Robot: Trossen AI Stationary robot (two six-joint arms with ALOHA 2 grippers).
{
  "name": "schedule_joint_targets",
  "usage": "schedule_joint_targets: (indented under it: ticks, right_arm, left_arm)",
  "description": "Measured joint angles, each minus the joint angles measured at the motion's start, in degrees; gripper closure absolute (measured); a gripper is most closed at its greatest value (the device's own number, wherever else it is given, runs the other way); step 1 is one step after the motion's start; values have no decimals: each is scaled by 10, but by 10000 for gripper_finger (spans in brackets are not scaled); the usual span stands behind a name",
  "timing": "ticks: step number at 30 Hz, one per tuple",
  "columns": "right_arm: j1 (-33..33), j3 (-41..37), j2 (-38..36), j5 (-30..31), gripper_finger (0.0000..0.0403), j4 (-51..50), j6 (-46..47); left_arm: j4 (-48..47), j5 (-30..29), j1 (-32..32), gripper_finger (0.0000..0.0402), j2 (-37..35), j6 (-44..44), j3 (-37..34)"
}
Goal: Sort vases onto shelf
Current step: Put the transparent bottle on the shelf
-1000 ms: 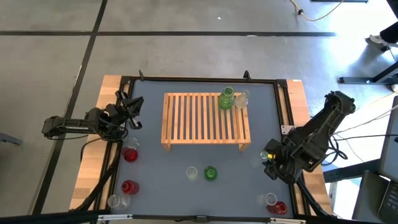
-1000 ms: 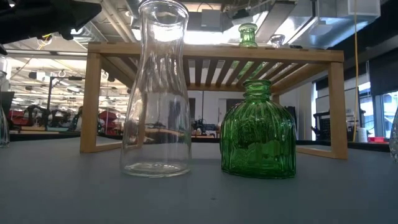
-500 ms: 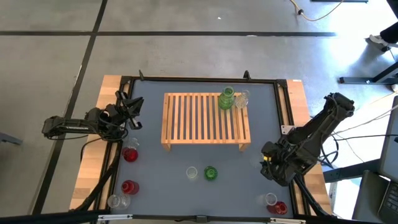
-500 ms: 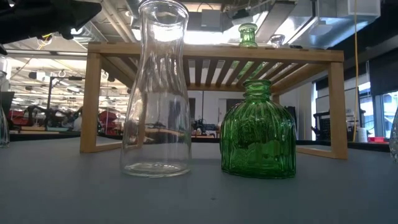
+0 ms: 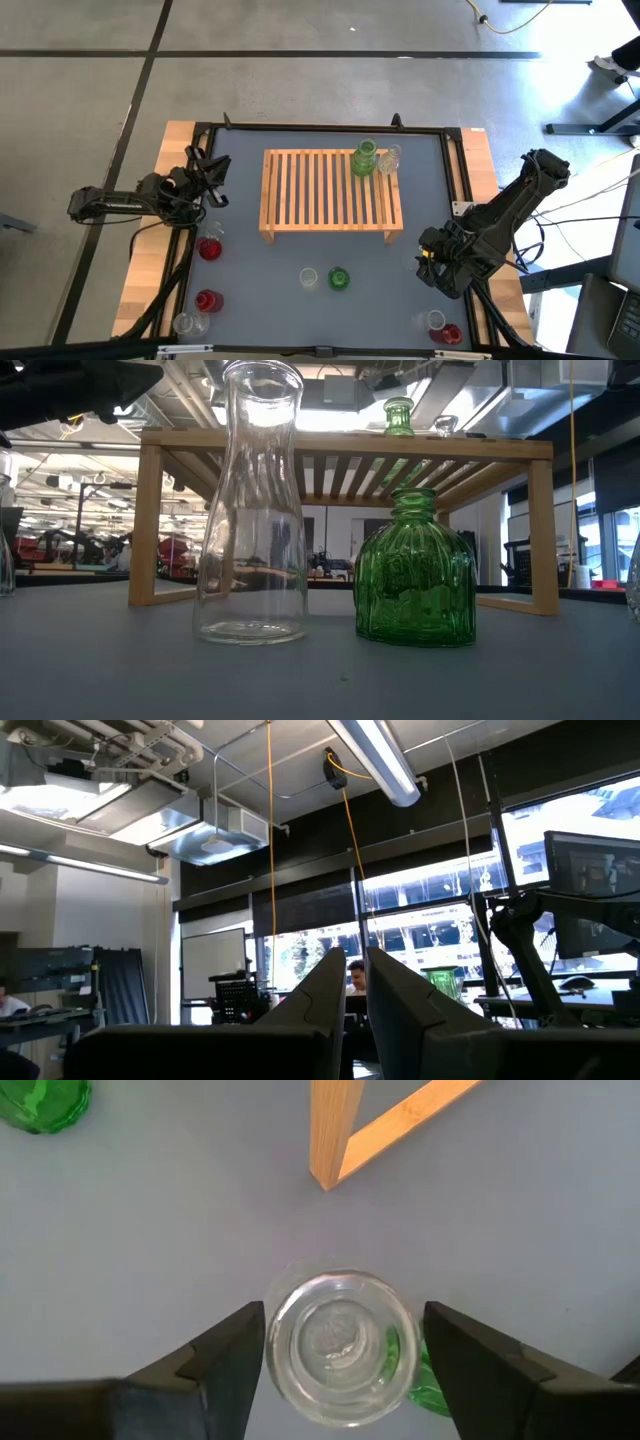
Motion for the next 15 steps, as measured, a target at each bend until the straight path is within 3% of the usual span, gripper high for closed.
schedule_joint_targets:
  ticks: [11,15]
  right_arm:
    - [0,0,0,15,279,1,-12]
    - [0,0,0,19,288,0,-19]
  left_arm:
    - [0,0,0,365,0,0,0]
    - [0,0,0,365,0,0,0]
